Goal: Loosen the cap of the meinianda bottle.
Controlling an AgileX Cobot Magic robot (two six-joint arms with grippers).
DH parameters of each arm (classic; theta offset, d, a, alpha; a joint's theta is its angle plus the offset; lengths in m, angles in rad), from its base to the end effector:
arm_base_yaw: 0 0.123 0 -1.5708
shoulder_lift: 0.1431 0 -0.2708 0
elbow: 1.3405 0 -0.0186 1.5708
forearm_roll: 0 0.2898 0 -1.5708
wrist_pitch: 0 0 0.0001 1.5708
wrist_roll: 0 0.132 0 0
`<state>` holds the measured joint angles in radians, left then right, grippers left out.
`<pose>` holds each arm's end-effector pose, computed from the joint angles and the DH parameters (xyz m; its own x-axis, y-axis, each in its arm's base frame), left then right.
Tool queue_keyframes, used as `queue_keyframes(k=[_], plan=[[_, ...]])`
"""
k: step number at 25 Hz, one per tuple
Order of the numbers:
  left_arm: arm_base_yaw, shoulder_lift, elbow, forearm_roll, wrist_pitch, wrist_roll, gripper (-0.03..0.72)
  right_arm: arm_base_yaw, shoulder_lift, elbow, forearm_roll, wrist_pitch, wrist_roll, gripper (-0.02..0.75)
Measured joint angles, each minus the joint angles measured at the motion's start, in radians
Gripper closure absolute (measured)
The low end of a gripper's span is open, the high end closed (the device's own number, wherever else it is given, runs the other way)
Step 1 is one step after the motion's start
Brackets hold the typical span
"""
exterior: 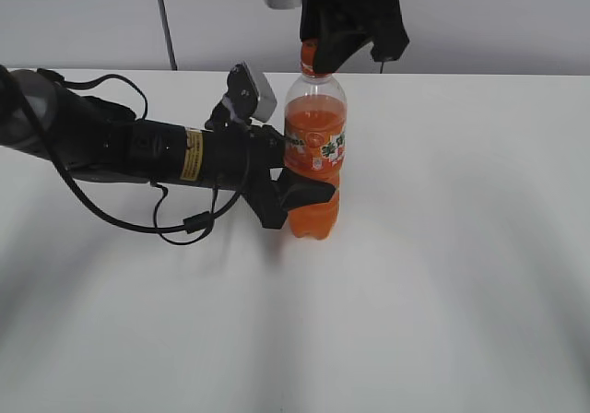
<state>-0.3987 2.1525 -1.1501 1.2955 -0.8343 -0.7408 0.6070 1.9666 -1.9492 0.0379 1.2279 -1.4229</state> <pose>0.3746 -0.2599 0.0532 -0.1518 0.3825 -0.9114 0.9569 0.2879 -0.0385 0.3913 0.2774 0.2733 0.4540 -0.8858 -0.0964 -0.8357 -0.3857 -0.3909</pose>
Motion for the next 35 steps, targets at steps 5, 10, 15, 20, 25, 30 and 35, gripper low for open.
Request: queue_keyframes(k=[5,10,15,20,25,30,35], plan=[[0.000,0.000,0.000,0.005,0.000,0.000,0.280,0.001,-0.004,0.000,-0.006,0.004,-0.122,0.464],[0.000,0.000,0.000,0.008,-0.001,0.000,0.280,0.001,-0.008,0.001,-0.008,0.006,-0.208,0.464],[0.000,0.000,0.000,0.014,-0.005,0.000,0.280,0.001,-0.014,0.003,-0.011,0.011,-0.239,0.464],[0.000,0.000,0.000,0.018,-0.008,0.000,0.280,0.001,-0.017,0.005,-0.003,0.012,-0.248,0.464],[0.000,-0.002,0.000,0.022,-0.028,0.000,0.280,0.001,-0.036,0.009,0.008,0.023,-0.251,0.465],[0.000,-0.005,-0.001,0.021,-0.057,0.000,0.280,0.001,-0.069,0.015,0.008,0.025,-0.252,0.466],[0.000,0.000,0.003,0.040,-0.025,0.000,0.283,0.001,-0.106,0.000,0.016,-0.001,-0.252,0.468]])
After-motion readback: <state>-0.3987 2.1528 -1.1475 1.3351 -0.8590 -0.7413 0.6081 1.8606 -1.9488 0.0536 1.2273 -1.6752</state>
